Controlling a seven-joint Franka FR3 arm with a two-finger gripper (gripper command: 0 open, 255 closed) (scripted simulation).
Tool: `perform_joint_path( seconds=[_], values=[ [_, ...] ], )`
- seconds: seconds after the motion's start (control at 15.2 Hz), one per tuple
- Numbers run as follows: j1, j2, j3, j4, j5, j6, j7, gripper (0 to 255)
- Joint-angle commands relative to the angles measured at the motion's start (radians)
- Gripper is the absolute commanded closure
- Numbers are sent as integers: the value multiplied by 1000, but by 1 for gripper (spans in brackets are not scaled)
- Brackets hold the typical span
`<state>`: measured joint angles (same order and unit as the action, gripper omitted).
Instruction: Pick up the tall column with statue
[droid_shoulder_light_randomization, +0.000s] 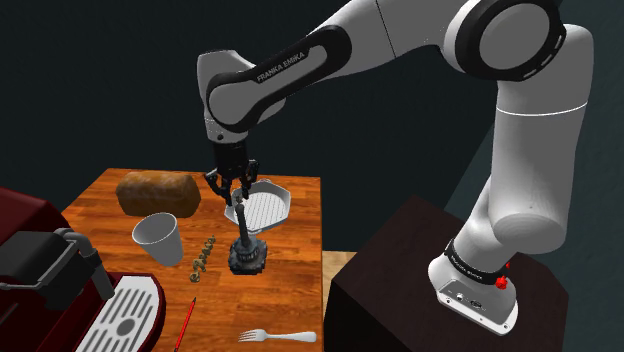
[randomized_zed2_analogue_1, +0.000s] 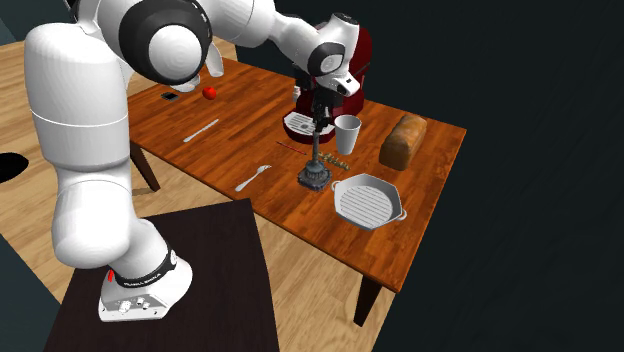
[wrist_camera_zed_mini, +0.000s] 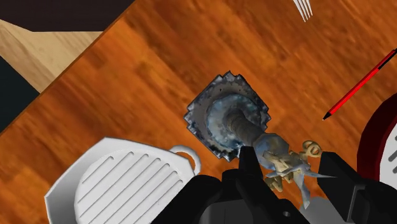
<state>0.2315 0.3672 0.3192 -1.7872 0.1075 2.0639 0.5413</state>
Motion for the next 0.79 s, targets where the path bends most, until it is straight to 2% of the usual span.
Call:
perform_joint_path(
  seconds=[0.0,0.73],
  values=[
    [-2,-11,1,13,2,-23,1,255],
    [-6,-55,5,77,10,-130,12,255]
  ],
)
